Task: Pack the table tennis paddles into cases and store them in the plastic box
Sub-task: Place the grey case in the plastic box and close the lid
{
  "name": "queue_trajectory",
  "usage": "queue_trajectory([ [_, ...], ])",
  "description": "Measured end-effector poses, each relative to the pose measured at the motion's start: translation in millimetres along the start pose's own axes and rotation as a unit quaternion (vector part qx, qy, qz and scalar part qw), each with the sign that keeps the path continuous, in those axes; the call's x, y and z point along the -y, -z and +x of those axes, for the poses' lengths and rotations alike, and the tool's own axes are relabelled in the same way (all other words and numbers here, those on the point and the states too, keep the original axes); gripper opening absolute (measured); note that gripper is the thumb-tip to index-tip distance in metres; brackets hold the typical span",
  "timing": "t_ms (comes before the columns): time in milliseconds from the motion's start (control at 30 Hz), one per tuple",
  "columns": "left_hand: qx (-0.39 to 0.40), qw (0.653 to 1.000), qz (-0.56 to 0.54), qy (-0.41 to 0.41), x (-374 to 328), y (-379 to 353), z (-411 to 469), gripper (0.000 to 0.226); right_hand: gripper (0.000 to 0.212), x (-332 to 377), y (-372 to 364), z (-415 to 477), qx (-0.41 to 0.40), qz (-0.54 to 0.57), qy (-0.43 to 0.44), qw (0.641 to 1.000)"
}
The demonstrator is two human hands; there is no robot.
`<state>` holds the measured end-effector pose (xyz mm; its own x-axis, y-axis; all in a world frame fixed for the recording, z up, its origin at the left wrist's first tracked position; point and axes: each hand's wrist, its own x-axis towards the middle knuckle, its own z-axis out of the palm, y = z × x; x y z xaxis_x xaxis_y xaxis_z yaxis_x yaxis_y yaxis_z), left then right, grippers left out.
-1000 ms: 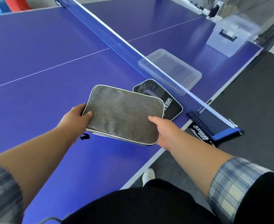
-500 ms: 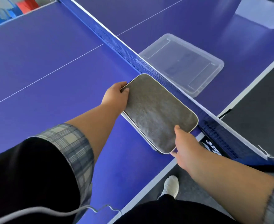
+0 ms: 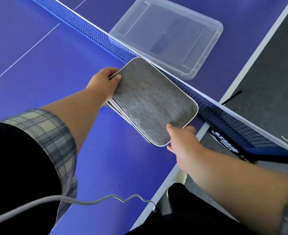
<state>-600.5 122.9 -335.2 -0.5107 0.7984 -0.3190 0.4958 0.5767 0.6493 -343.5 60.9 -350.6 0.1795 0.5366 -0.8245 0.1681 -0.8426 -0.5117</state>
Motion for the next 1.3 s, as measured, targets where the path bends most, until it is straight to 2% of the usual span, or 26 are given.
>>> queue_trajectory([
  [133,0.005,1.0,0.015,0.025,4,10,2,0.018,0.05,-1,-5,2,-0.007,0.017,-0.029,0.999],
  [233,-0.005,0.998,0.035,0.053,11,14,6,0.025,0.048,1,-5,6,-0.02,0.045,-0.027,0.998],
  [300,0.011,0.997,0.031,0.074,14,13,9,0.042,0.051,5,-4,10,-0.034,0.059,-0.025,0.997],
  [333,0.03,0.995,0.019,0.098,13,12,7,0.057,0.061,7,-4,11,-0.031,0.07,-0.032,0.997],
  [400,0.078,0.988,0.006,0.13,10,13,2,0.086,0.078,11,-1,11,-0.006,0.101,-0.056,0.993],
  [433,0.101,0.986,0.005,0.135,10,14,-1,0.091,0.077,12,1,10,0.017,0.117,-0.06,0.991],
  [567,0.173,0.966,-0.074,0.178,27,21,-16,0.068,0.043,4,9,5,0.086,0.185,-0.036,0.978],
  [633,0.195,0.959,-0.104,0.176,38,28,-31,0.068,0.044,-4,12,-5,0.094,0.183,-0.03,0.978],
  [767,0.202,0.958,-0.139,0.15,34,53,-77,0.083,0.055,-5,27,-34,0.109,0.17,-0.012,0.979],
  [833,0.205,0.958,-0.149,0.133,19,68,-102,0.086,0.05,4,42,-53,0.101,0.165,0.011,0.981],
  [967,0.22,0.962,-0.149,0.064,-24,92,-147,0.078,0.039,20,85,-96,0.091,0.168,0.097,0.977],
  [1100,0.222,0.959,-0.177,0.004,-73,94,-175,0.071,0.046,35,136,-129,0.047,0.159,0.202,0.965],
  [1300,0.222,0.953,-0.201,-0.05,-146,63,-212,0.048,0.041,60,229,-153,0.05,0.201,0.237,0.949],
])
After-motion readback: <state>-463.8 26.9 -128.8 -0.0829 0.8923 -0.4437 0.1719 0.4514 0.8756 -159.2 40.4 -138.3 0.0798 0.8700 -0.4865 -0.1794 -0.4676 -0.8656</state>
